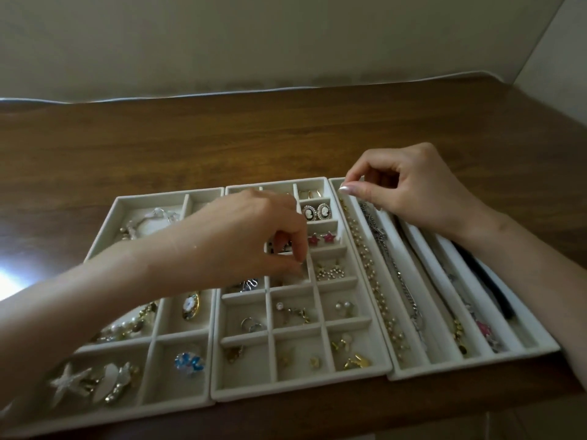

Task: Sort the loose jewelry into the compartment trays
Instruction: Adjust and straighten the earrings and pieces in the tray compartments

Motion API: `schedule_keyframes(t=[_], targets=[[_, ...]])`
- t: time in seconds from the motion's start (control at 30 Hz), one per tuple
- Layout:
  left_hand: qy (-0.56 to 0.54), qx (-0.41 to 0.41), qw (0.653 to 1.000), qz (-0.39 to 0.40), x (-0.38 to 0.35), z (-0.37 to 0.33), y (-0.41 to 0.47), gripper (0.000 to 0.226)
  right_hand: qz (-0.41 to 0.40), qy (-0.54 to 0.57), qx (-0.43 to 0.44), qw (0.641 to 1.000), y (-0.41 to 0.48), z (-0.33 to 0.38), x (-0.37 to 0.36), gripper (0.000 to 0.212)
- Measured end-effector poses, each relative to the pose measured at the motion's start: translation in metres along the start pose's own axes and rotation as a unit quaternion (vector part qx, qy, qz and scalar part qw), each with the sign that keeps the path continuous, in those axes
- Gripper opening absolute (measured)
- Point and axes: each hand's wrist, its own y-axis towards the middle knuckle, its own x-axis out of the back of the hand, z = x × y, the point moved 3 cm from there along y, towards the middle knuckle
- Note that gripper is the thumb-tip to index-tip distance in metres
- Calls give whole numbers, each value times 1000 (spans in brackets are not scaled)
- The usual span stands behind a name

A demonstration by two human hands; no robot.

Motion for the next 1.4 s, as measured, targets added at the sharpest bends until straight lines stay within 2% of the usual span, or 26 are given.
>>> schedule_keyframes(t=[0.33,0.7,0.9,1.03,1.23,1.4], targets=[[22,-45,997,-57,-12,-4,-3,11,21,59,-60,996,0,2,-2,6],[11,-38,995,-92,-1,9,-18,15,104,32,29,994,-6,46,-8,9],[-25,-6,994,-108,9,21,-21,7,187,-69,82,976,-11,66,-26,8],[-47,13,992,-116,3,25,-26,6,189,-126,81,970,-12,74,-35,8],[-66,18,988,-138,3,30,-25,8,202,-155,68,965,-7,77,-41,8],[-74,15,985,-158,6,28,-28,2,193,-184,66,962,-6,77,-46,6]])
